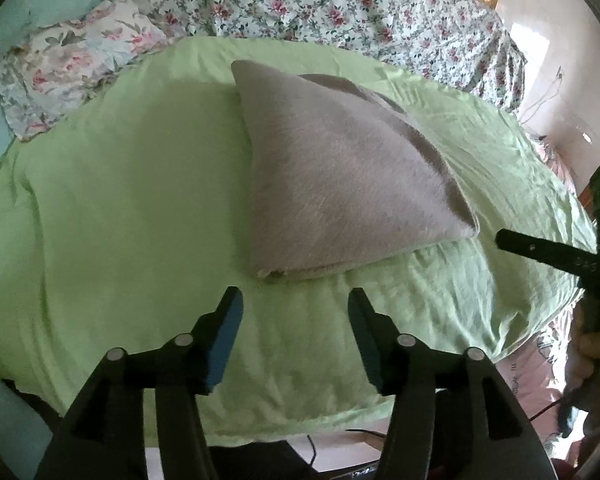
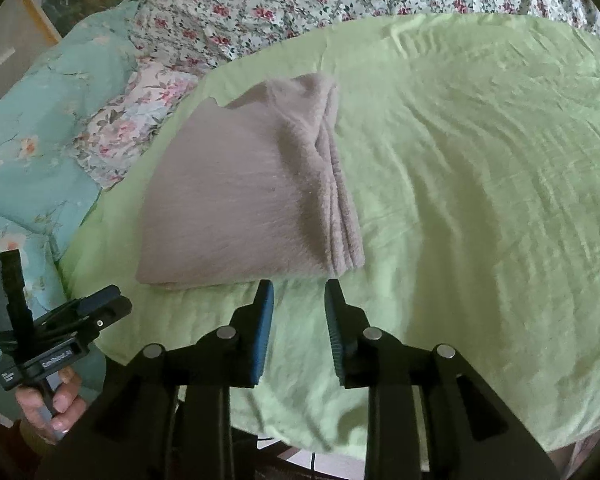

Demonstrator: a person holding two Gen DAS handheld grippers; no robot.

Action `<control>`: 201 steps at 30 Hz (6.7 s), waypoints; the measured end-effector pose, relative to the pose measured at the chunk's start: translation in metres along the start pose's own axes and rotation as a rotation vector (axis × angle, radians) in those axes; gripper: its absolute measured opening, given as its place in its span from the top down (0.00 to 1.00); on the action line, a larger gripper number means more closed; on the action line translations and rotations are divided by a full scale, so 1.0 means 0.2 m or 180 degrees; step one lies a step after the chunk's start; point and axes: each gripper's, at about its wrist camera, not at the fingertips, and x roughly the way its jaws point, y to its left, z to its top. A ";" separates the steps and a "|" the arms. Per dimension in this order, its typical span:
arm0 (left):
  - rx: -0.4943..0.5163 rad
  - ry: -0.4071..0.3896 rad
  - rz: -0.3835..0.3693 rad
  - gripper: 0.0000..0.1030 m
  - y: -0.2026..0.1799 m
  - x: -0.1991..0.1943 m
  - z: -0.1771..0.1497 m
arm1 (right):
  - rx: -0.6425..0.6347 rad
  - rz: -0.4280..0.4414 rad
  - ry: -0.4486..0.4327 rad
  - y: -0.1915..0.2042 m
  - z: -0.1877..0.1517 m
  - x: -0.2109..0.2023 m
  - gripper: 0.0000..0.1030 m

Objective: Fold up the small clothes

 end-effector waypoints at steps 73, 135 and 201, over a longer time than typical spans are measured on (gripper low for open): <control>-0.0294 0.0128 0.0593 0.00 0.19 0.50 0.76 | 0.0360 0.0259 -0.0137 -0.23 0.97 0.72 0.92; 0.0220 0.0096 0.0746 0.01 0.02 -0.06 0.17 | -0.0728 -0.0128 0.0137 0.29 0.03 0.01 0.04; 0.0236 -0.0031 0.0718 0.01 0.02 0.03 0.41 | -0.0960 -0.0148 0.0190 0.29 0.27 0.19 0.01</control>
